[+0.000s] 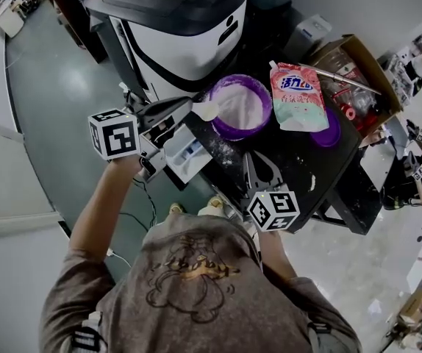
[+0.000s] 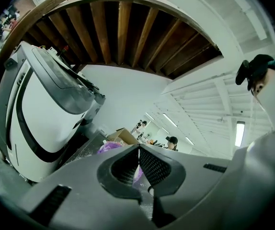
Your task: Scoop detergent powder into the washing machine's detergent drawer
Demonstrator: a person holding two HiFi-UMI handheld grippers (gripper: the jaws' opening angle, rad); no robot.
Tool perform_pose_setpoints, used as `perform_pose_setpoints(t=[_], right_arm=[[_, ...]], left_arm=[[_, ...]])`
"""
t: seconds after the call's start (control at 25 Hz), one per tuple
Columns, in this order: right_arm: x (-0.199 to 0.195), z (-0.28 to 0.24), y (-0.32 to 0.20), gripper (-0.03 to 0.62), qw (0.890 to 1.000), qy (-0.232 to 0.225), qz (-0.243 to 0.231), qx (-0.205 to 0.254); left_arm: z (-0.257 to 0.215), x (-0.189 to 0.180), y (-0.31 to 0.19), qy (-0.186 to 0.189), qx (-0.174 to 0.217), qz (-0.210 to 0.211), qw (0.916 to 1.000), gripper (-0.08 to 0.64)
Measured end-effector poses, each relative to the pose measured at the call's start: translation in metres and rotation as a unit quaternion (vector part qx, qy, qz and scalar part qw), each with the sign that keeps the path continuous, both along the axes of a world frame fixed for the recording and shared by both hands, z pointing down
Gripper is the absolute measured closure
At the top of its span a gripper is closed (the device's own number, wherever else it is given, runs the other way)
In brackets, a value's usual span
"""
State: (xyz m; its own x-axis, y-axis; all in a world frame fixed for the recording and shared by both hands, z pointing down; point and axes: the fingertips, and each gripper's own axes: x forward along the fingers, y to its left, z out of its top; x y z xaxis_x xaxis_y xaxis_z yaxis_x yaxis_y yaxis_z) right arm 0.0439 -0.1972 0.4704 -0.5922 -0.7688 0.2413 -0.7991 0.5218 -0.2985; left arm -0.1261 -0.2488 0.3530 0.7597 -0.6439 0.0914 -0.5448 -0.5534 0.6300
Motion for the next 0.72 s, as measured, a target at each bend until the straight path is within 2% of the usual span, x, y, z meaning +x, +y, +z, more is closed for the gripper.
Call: perform_pose_setpoints(t=[0.4,0.72], right_arm=[[-0.044,0.001,0.035,0.591,1.000,0.009,0.018,0.000],[-0.042,0.004,0.050,0.591,0.998,0.024,0.052,0.000]], left_arm=[[0.017,-0.034,0.034,-0.013,0.002,0.023,0.9997,0.537],[0.052,-0.033,0.043,-0.036,-0.008,0.046,0.9982,0.537]])
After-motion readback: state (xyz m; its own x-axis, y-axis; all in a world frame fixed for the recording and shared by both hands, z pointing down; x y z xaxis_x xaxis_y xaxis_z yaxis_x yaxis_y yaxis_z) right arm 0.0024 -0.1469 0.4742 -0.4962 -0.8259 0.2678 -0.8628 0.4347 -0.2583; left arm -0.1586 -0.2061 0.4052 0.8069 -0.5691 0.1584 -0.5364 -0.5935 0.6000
